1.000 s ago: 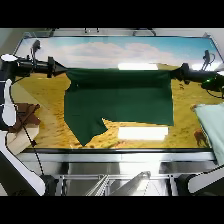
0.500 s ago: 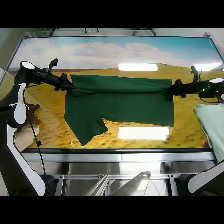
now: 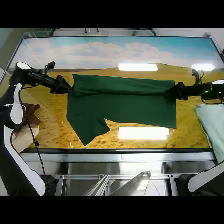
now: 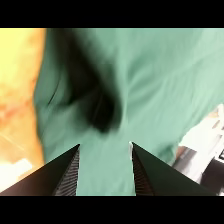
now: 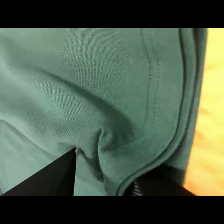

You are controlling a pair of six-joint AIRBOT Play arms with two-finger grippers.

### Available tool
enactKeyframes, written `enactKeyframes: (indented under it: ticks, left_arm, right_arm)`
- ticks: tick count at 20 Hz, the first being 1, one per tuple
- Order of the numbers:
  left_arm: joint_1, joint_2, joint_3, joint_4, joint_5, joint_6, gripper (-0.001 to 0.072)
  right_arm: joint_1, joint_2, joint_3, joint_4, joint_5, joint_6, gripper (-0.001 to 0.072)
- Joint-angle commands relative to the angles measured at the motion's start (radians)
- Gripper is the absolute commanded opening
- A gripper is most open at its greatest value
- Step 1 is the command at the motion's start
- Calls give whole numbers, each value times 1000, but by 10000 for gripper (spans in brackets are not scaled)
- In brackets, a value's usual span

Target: Fold the shirts.

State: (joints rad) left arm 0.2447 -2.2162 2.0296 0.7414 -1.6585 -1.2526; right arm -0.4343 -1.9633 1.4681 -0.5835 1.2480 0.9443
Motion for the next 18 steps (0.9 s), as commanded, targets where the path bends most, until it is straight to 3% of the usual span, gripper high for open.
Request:
enactKeyframes:
  ticks: [1,4,8,13,18]
  left_arm:
    - [61,64,0,0,-105,-45,337]
    - [105,179,-110,1,-136,-54,336]
    - [113,375,-484,4,-68,41,336]
    - [114,547,-903,209,89,74,348]
    - [90,571,-999,200,271,68,348]
  right_arm:
    - [-90,82,2,-16,91,53,332]
    - [-162,167,-1,-120,191,81,334]
    - [-200,241,-24,-234,324,136,333]
    - [-201,399,-354,-236,169,100,329]
    - [-200,440,-501,-74,140,1,330]
